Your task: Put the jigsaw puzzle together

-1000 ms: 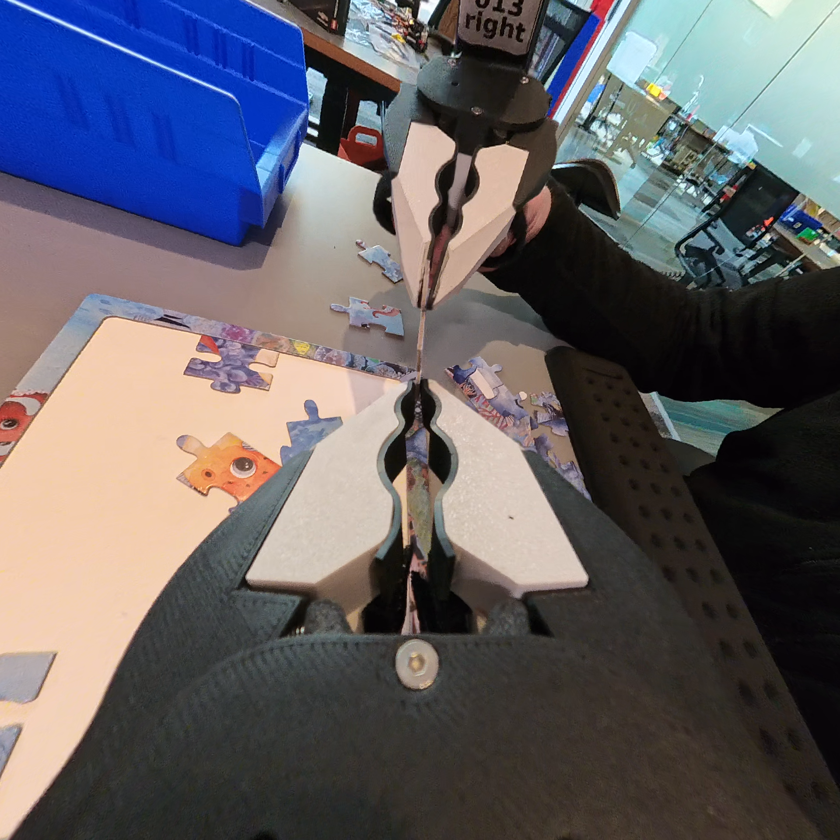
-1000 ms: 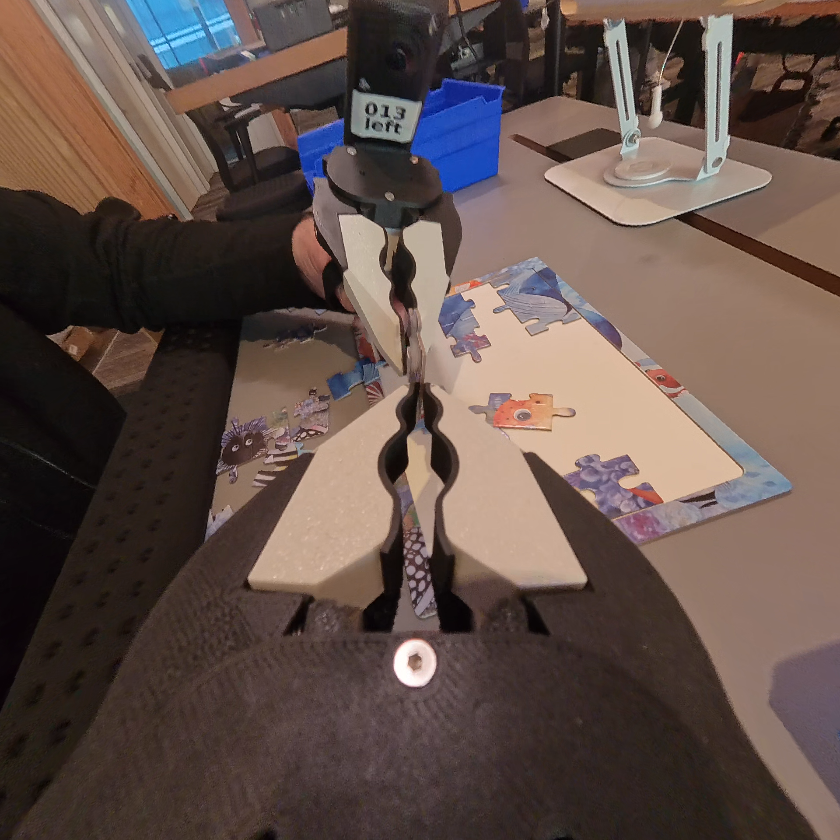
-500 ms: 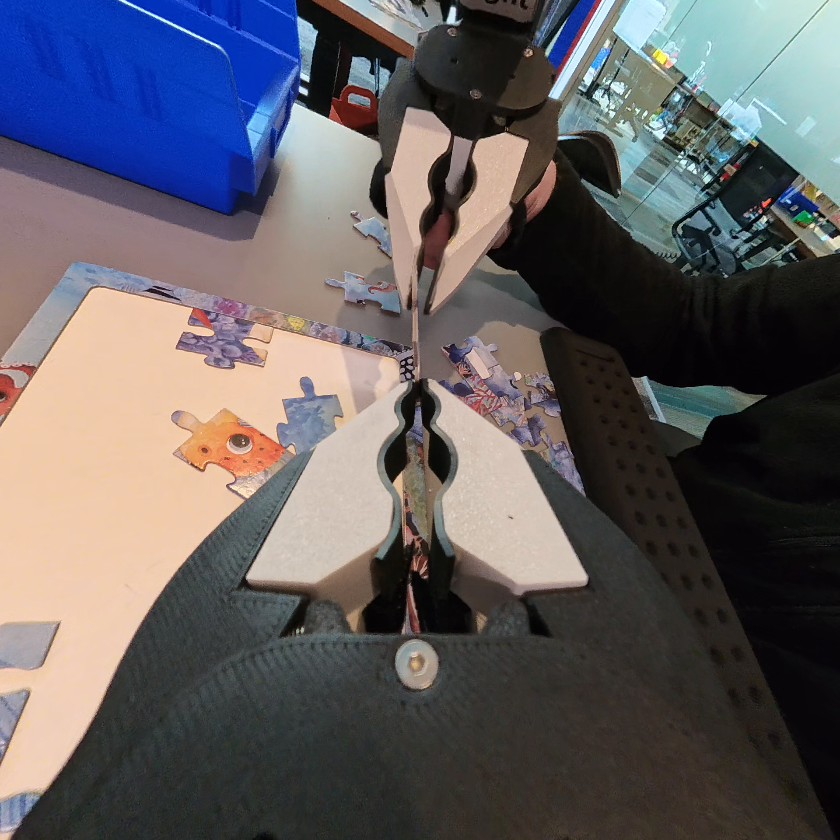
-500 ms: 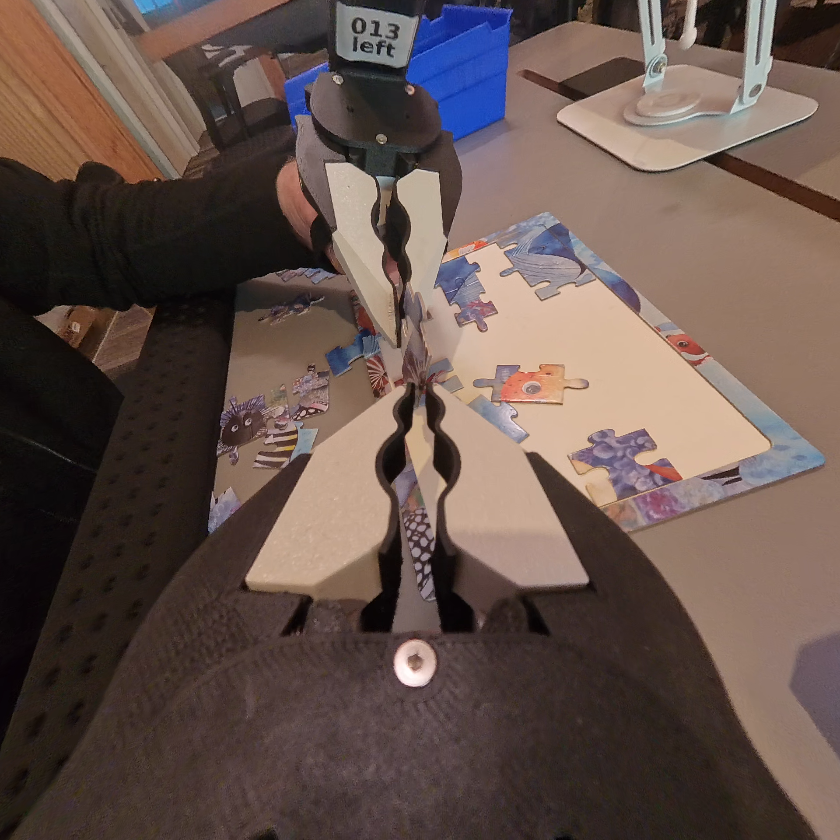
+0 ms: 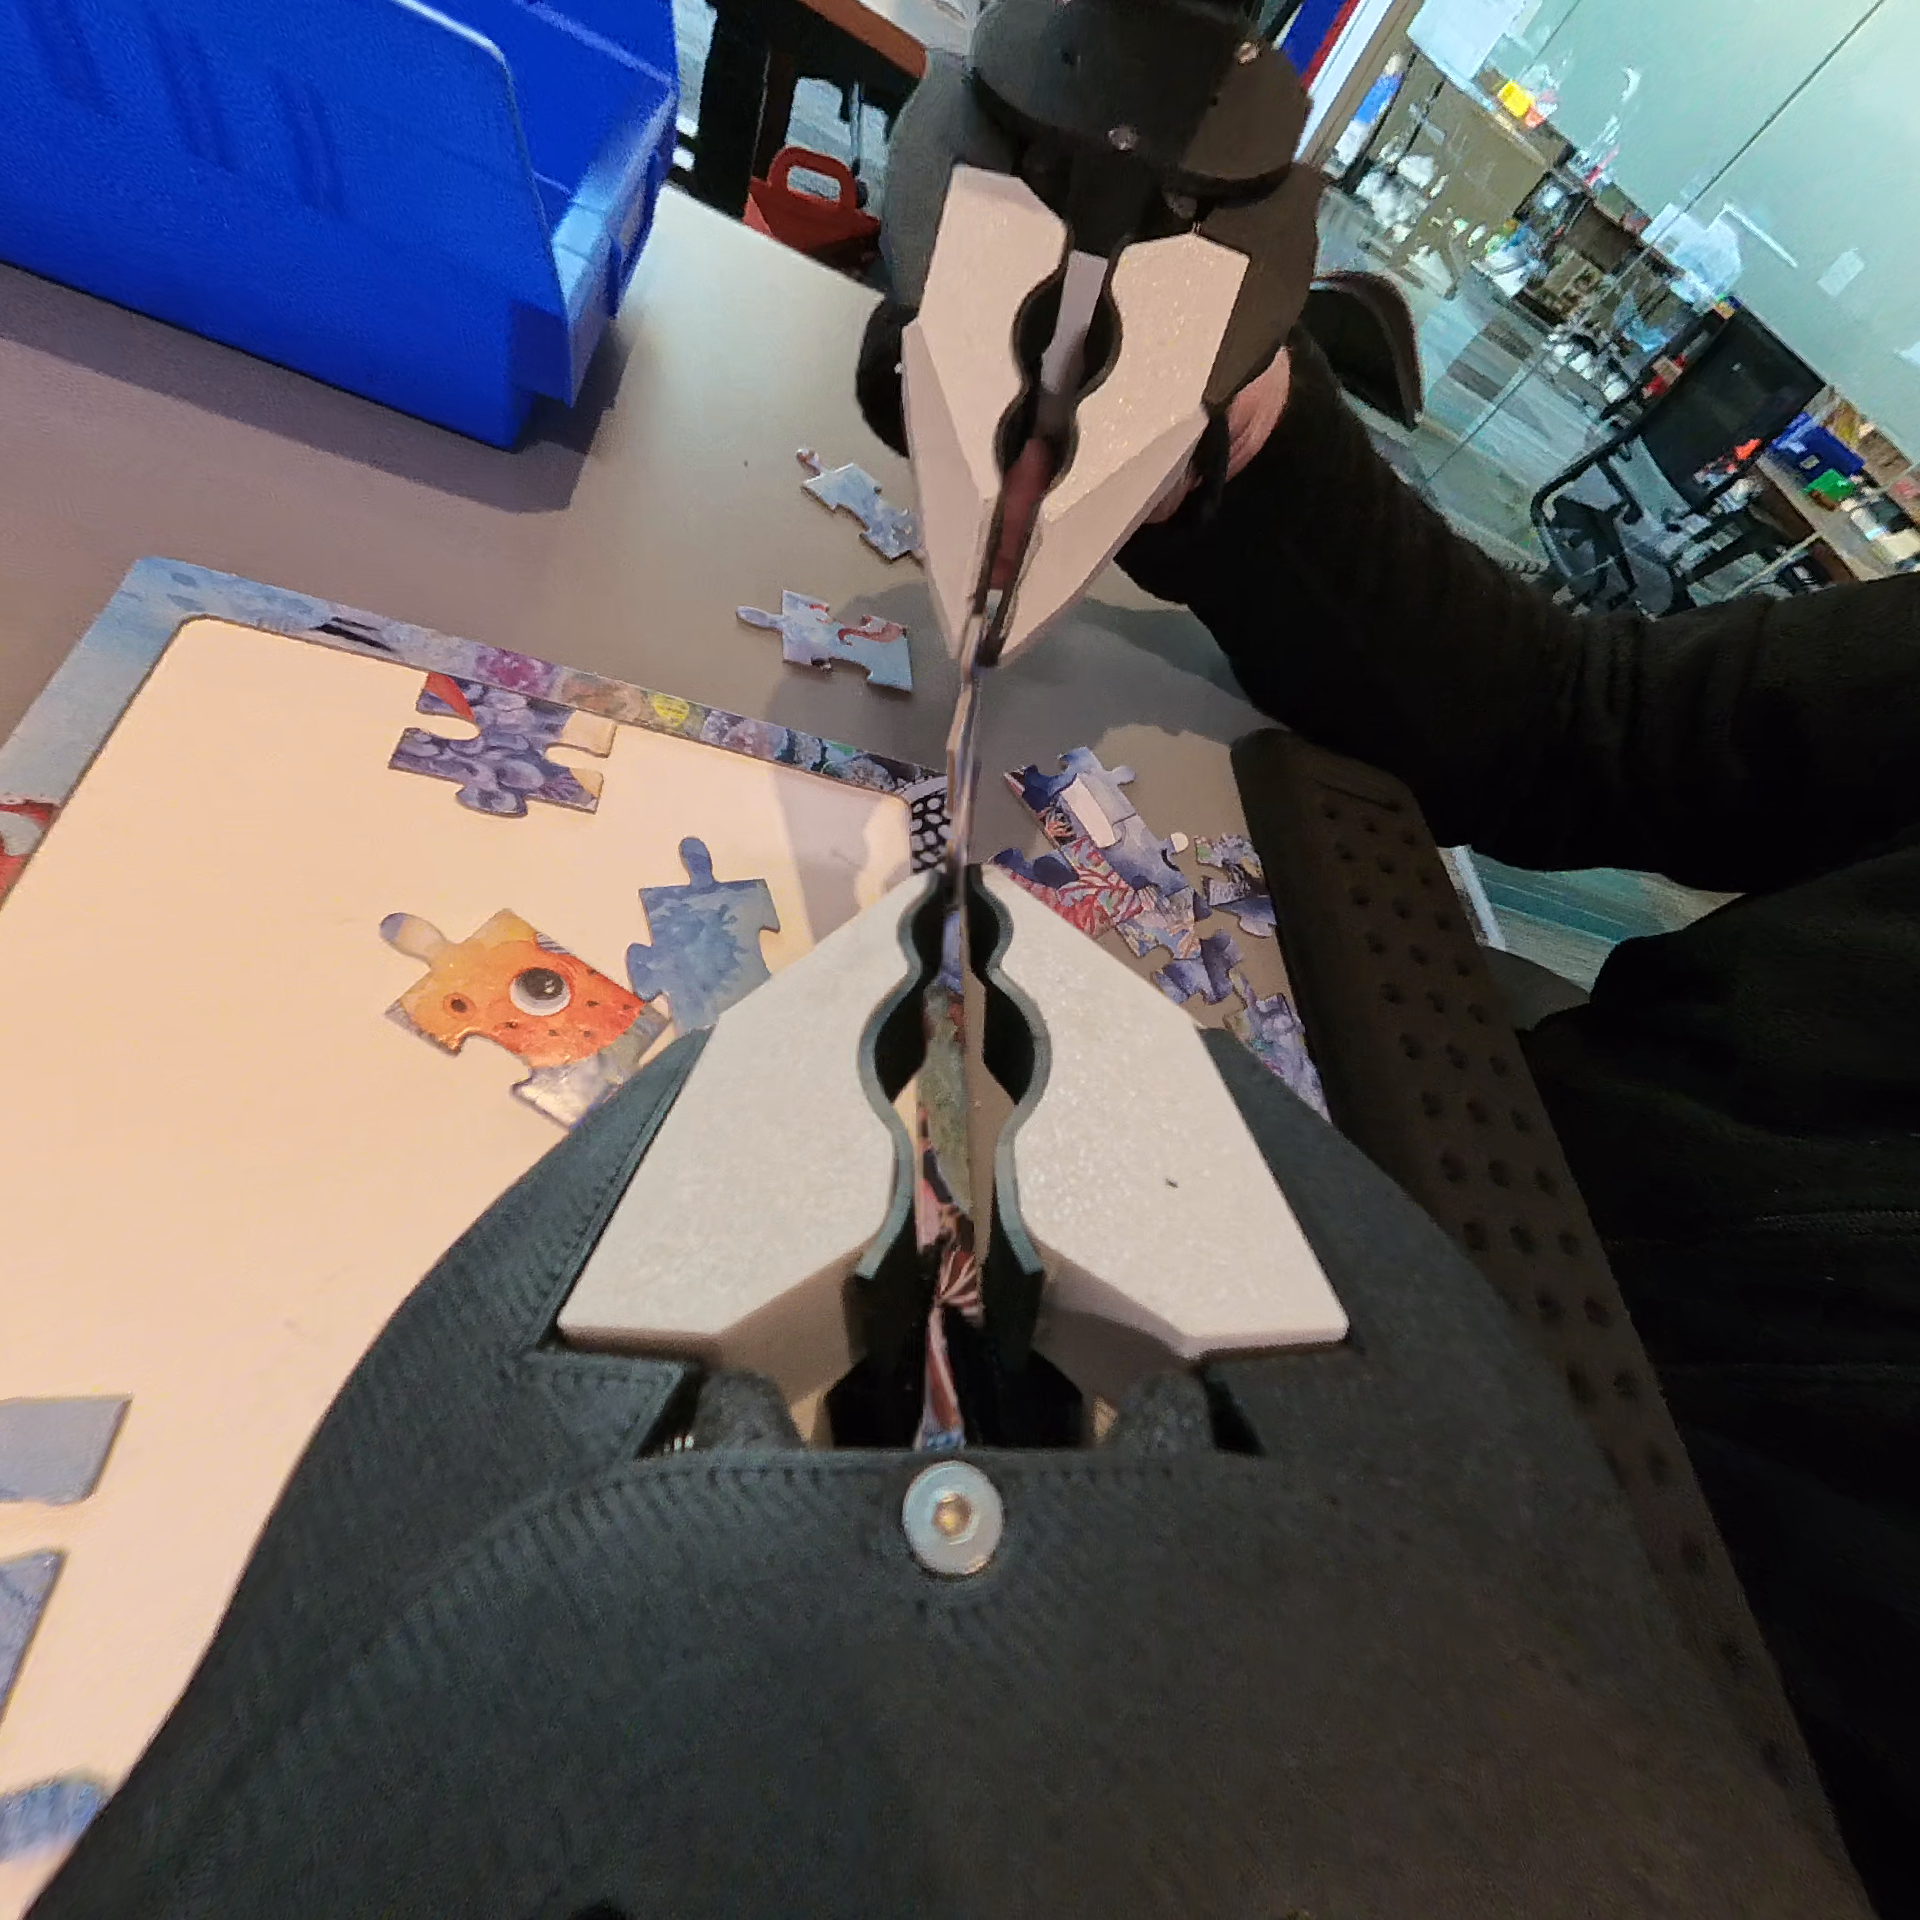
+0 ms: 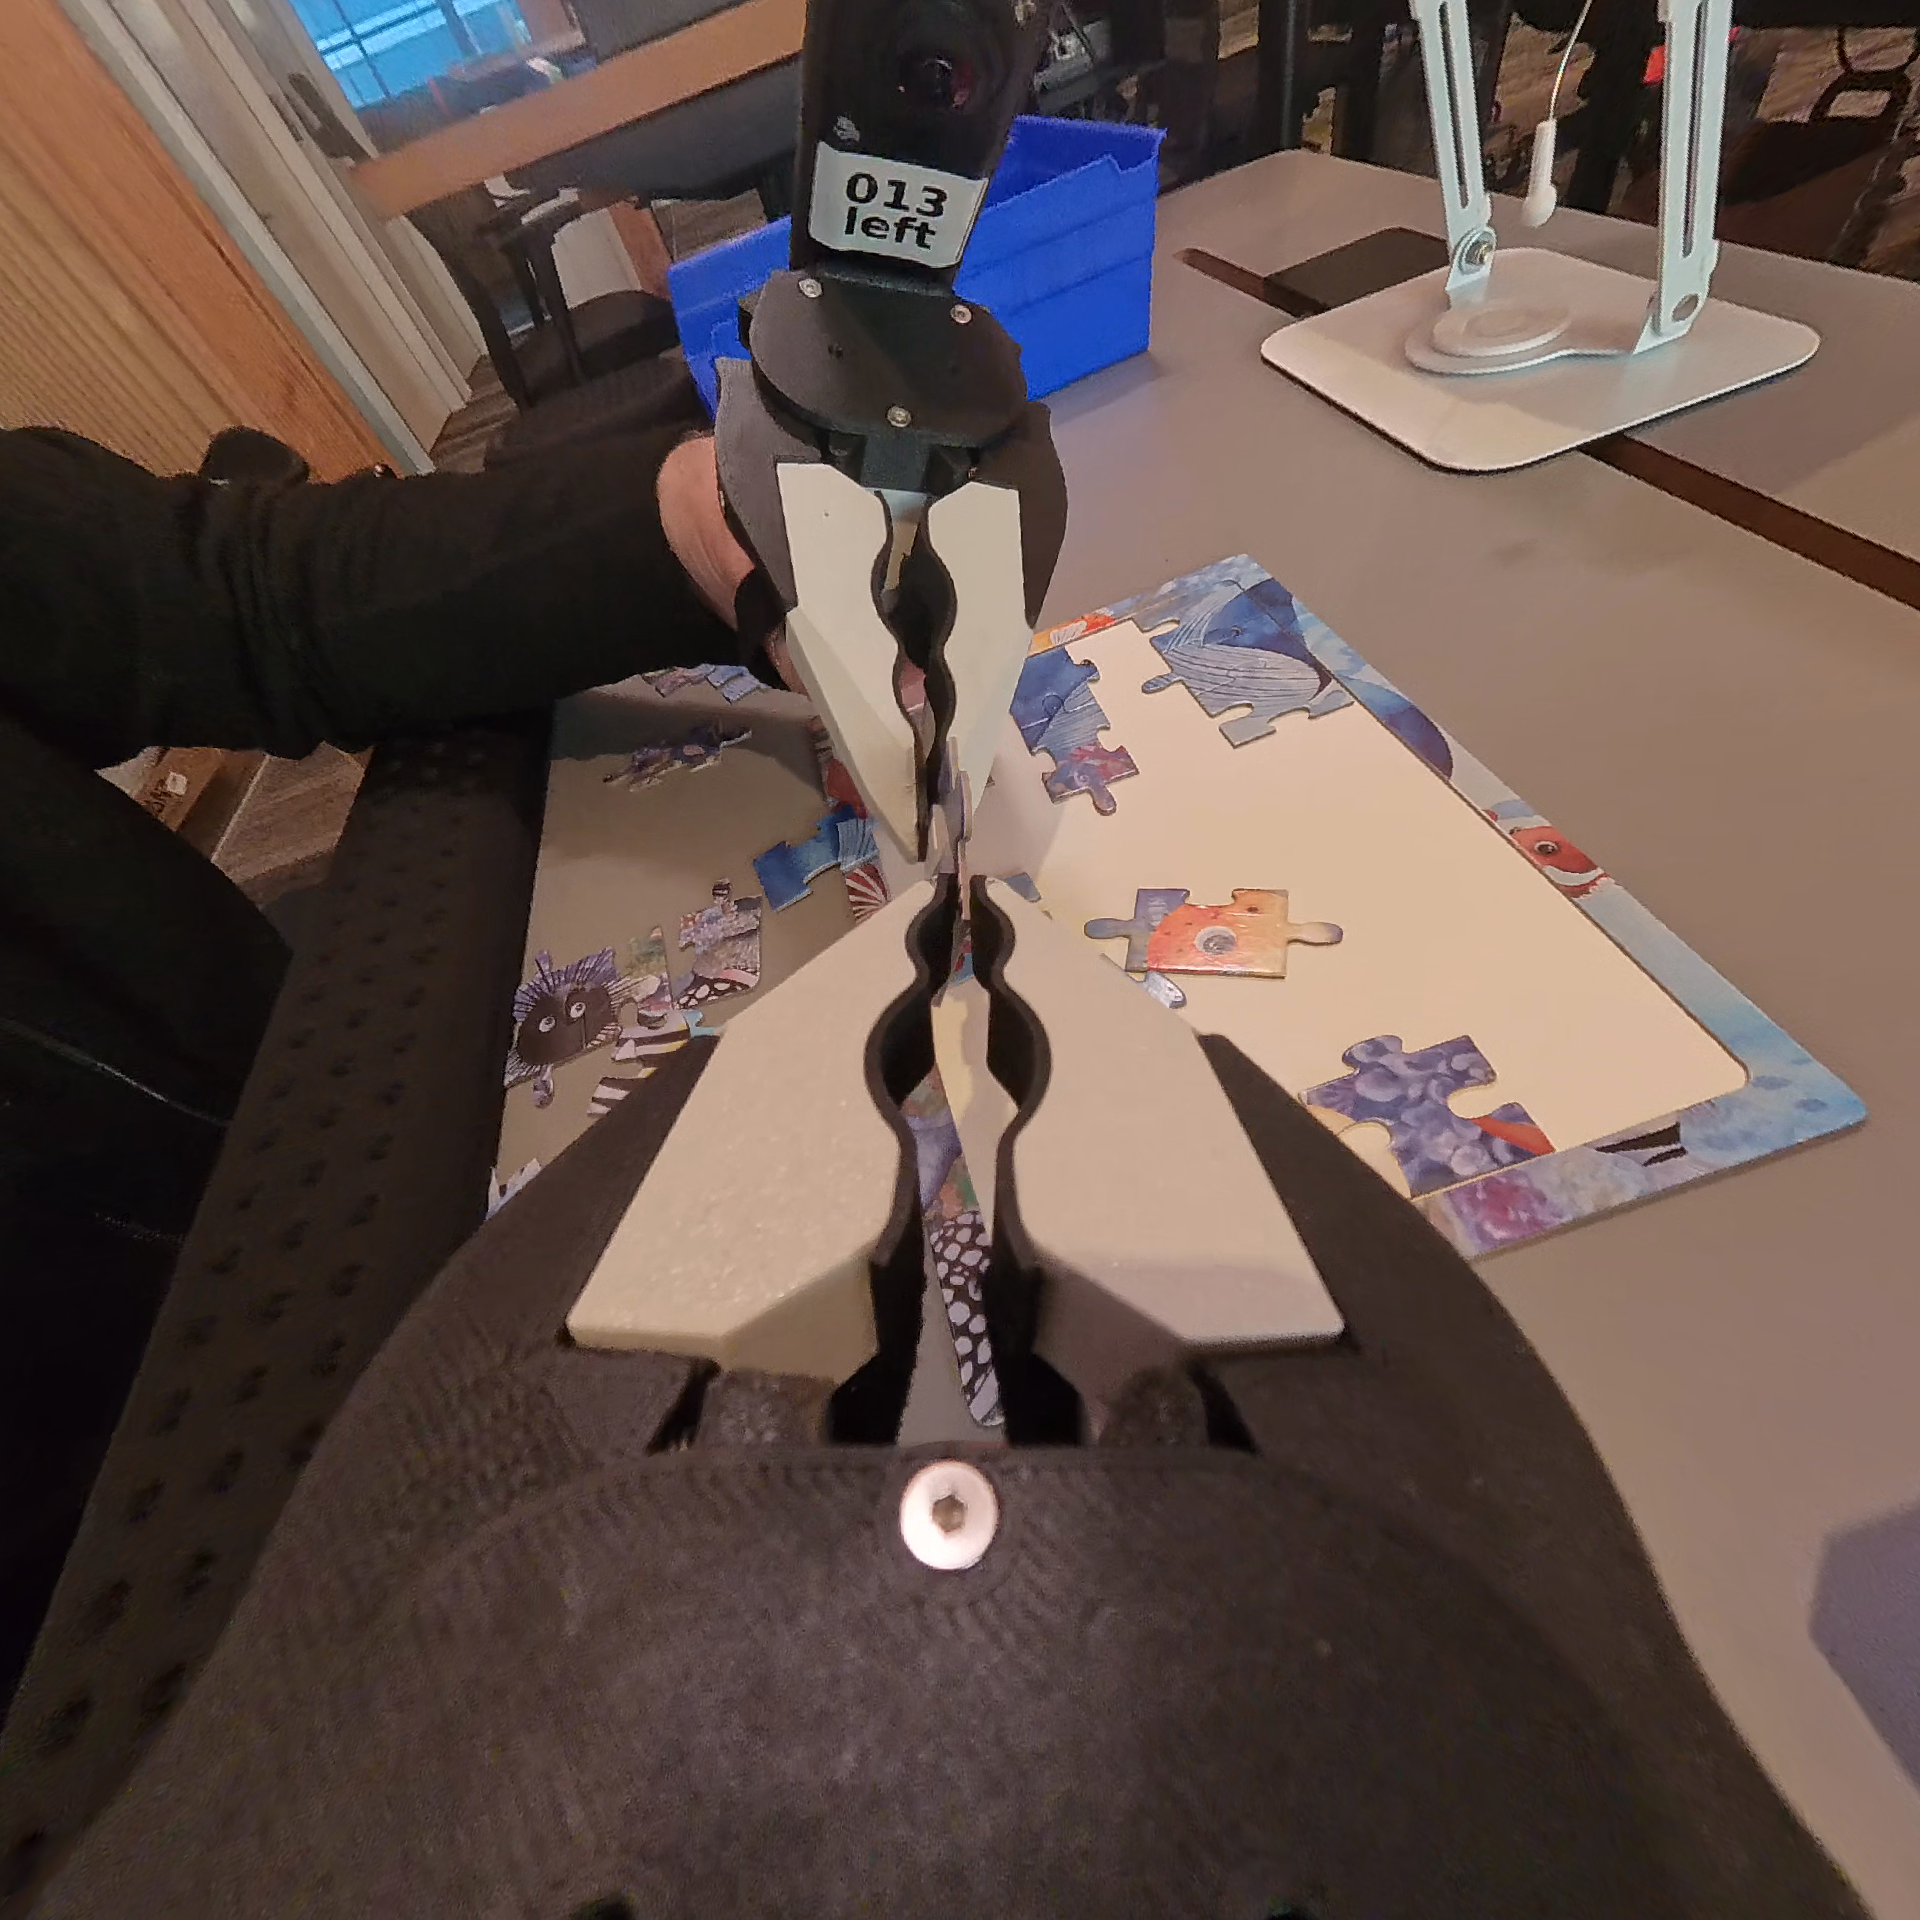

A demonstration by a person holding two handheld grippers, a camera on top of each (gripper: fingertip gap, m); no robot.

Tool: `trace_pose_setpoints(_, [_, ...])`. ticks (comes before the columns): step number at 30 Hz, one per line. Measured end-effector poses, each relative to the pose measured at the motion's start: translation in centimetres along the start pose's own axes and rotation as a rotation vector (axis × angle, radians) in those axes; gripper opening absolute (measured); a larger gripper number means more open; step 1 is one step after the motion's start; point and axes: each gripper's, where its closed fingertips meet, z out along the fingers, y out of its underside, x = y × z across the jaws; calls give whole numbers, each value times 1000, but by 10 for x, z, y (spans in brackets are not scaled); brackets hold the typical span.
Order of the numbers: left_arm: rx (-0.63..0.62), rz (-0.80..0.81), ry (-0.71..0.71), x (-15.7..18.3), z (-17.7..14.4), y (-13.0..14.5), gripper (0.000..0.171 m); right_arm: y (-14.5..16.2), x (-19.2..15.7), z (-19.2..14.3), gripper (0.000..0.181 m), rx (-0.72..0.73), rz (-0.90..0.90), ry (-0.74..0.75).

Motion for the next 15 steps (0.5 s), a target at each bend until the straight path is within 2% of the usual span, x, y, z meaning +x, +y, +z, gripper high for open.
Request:
trace_pose_setpoints(2, [-56, 1, -30, -4, -6, 7, 13, 0, 5, -4, 0, 3, 10, 27])
trace_pose_setpoints(10, [-179, 21, -224, -37, -46, 29, 19, 13, 22, -16, 0, -42, 85, 75])
trace_pose_setpoints(15, [-214, 30, -231, -37, -51, 38, 23, 26, 28, -11, 0, -87, 137, 75])
